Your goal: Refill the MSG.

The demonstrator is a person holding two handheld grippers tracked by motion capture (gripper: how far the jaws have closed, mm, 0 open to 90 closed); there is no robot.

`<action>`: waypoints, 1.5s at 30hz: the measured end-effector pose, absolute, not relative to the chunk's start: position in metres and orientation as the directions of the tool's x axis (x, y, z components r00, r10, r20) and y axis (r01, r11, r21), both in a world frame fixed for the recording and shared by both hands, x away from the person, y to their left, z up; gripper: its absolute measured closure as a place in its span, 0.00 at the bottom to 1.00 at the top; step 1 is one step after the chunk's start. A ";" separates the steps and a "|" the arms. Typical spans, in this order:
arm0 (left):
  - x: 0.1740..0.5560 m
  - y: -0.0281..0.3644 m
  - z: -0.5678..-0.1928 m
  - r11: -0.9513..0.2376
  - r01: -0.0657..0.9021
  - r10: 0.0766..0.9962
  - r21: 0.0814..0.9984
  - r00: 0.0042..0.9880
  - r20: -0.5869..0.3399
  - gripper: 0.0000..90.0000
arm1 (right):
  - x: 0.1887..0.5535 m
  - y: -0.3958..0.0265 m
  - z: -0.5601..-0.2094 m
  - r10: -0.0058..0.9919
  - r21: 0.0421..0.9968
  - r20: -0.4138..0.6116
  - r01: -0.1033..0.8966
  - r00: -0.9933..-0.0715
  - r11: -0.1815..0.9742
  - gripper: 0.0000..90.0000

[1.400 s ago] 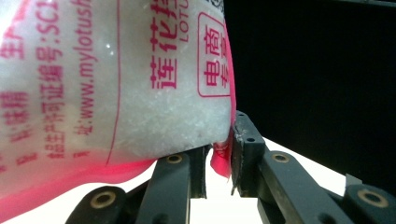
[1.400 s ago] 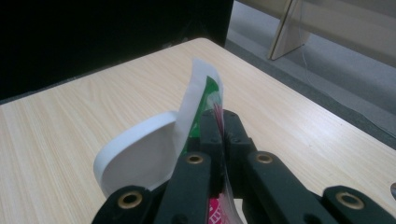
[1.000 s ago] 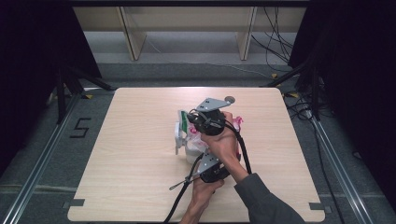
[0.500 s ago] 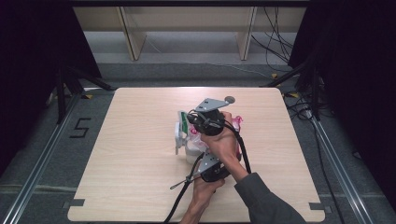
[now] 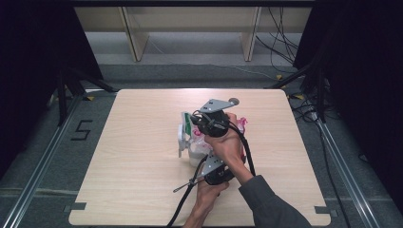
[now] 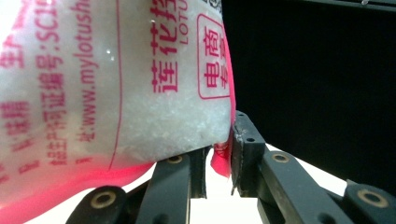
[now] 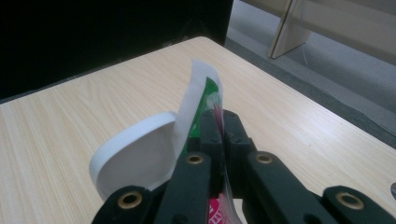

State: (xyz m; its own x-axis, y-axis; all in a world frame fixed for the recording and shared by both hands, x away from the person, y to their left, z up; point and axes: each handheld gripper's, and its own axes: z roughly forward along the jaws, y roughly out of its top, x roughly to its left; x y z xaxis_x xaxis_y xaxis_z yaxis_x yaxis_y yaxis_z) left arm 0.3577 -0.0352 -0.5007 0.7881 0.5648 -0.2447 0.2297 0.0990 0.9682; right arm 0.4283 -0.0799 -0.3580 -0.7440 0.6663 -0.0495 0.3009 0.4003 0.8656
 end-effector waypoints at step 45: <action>0.357 -0.044 -0.501 0.211 0.242 0.525 0.947 0.790 -0.319 0.87 | 0.429 -0.079 -0.359 0.650 0.862 -0.078 0.276 -0.756 0.425 1.00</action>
